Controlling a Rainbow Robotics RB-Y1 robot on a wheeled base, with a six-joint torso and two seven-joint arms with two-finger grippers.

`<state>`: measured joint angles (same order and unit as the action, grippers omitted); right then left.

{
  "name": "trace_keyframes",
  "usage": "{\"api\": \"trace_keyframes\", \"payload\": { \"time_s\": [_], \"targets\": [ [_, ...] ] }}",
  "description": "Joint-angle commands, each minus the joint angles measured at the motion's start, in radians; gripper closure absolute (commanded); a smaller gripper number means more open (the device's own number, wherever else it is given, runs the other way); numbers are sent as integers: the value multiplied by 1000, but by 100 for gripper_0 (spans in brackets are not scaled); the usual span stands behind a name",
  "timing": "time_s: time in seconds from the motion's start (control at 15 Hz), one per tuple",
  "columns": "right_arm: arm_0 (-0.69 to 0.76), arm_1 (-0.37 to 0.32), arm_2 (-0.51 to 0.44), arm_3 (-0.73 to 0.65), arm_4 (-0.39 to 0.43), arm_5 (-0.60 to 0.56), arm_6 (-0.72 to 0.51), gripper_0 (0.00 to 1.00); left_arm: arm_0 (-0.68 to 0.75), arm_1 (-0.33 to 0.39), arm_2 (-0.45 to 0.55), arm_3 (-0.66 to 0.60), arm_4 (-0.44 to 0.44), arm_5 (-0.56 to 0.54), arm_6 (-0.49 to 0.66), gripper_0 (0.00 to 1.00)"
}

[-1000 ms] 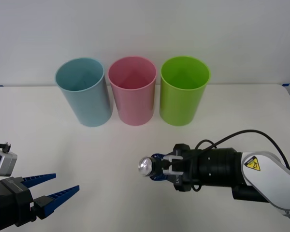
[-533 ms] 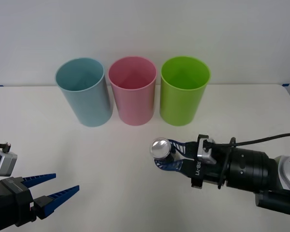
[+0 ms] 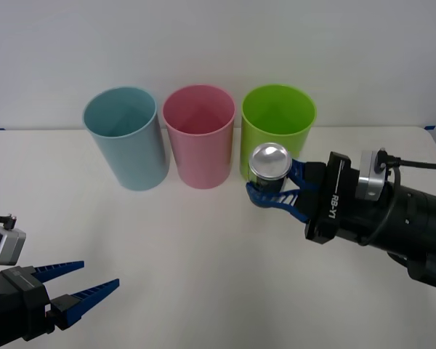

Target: Put cans in the blue bin and PET bottles in the pink bin and trash in the green bin.

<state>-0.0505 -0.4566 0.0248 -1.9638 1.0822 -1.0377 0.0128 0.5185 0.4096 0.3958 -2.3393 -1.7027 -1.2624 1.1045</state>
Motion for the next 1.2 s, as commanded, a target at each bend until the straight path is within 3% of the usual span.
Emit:
{"api": "trace_keyframes", "payload": {
  "time_s": [0.07,0.27,0.47,0.67,0.87,1.07,1.2],
  "targets": [
    [-97,13,1,-18,15,25,-97,100,0,0,0,0,0,0,0,0],
    [-229,64,43,-17,120,114,-240,100,0,0,0,0,0,0,0,0],
    [-342,67,164,0,214,326,-363,100,0,0,0,0,0,0,0,0],
    [-503,70,262,91,285,459,-484,100,0,0,0,0,0,0,0,0],
    [-652,107,322,246,351,525,-534,100,0,0,0,0,0,0,0,0],
    [-786,174,350,434,444,525,-554,100,0,0,0,0,0,0,0,0],
    [-894,210,374,580,459,527,-562,100,0,0,0,0,0,0,0,0]
  ]
}}
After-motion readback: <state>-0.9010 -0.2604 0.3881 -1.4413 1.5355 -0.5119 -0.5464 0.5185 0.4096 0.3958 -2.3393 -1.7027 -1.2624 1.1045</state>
